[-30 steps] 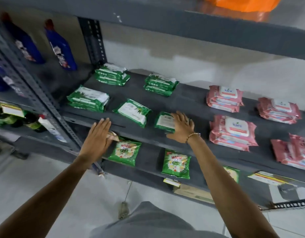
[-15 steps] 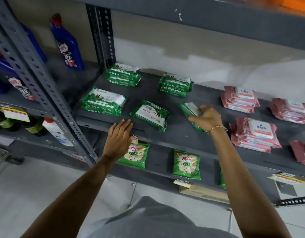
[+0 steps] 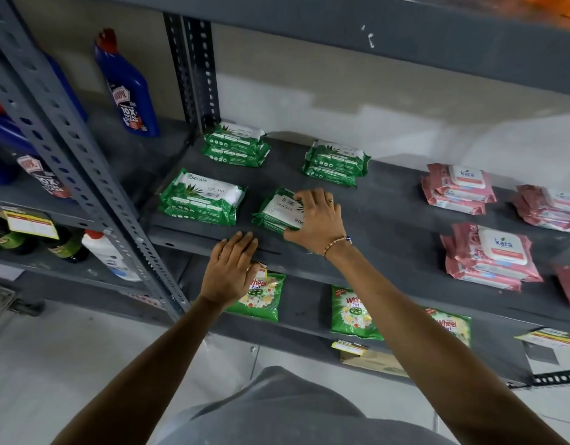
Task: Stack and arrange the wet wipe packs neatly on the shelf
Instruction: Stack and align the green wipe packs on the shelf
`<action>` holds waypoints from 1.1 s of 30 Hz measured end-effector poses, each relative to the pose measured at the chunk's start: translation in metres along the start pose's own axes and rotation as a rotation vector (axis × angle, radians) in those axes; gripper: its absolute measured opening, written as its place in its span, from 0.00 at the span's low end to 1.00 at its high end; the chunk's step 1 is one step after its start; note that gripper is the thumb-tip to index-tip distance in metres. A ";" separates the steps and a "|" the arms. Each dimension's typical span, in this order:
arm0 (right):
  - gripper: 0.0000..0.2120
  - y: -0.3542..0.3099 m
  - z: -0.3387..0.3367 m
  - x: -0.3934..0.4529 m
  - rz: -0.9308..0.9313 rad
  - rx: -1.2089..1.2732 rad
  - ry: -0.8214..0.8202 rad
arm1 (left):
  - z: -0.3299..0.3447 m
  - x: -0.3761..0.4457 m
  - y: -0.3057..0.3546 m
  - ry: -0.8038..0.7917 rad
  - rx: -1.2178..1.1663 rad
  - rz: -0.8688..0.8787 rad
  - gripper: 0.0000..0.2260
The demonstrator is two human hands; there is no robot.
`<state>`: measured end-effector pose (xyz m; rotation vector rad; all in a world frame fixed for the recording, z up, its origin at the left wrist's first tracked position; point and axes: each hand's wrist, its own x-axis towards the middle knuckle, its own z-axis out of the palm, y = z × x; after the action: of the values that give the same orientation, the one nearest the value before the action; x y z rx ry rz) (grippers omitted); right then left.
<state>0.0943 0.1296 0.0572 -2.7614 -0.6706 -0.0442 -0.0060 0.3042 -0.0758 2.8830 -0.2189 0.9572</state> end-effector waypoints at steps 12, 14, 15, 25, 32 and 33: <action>0.34 0.027 -0.044 0.029 0.299 0.434 -0.484 | -0.038 0.102 0.067 -0.560 -0.719 -0.943 0.42; 0.34 0.034 -0.041 0.021 0.383 0.554 -0.527 | -0.041 0.121 0.058 -0.678 -0.841 -1.068 0.36; 0.34 0.036 -0.039 0.017 0.410 0.637 -0.531 | -0.042 0.128 0.055 -0.698 -0.873 -1.099 0.33; 0.49 0.034 -0.019 -0.017 0.716 0.920 -0.419 | -0.052 0.142 0.046 -0.612 -1.038 -0.931 0.27; 0.36 0.053 -0.054 0.010 0.453 0.657 -0.227 | -0.056 0.083 0.075 -0.323 -1.159 -1.305 0.10; 0.33 0.053 -0.055 0.015 0.442 0.652 -0.276 | -0.058 0.083 0.078 -0.320 -1.259 -1.401 0.11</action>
<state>0.1340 0.0758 0.0965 -2.2208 -0.0808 0.5545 0.0127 0.2268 0.0233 1.3423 0.7731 -0.0346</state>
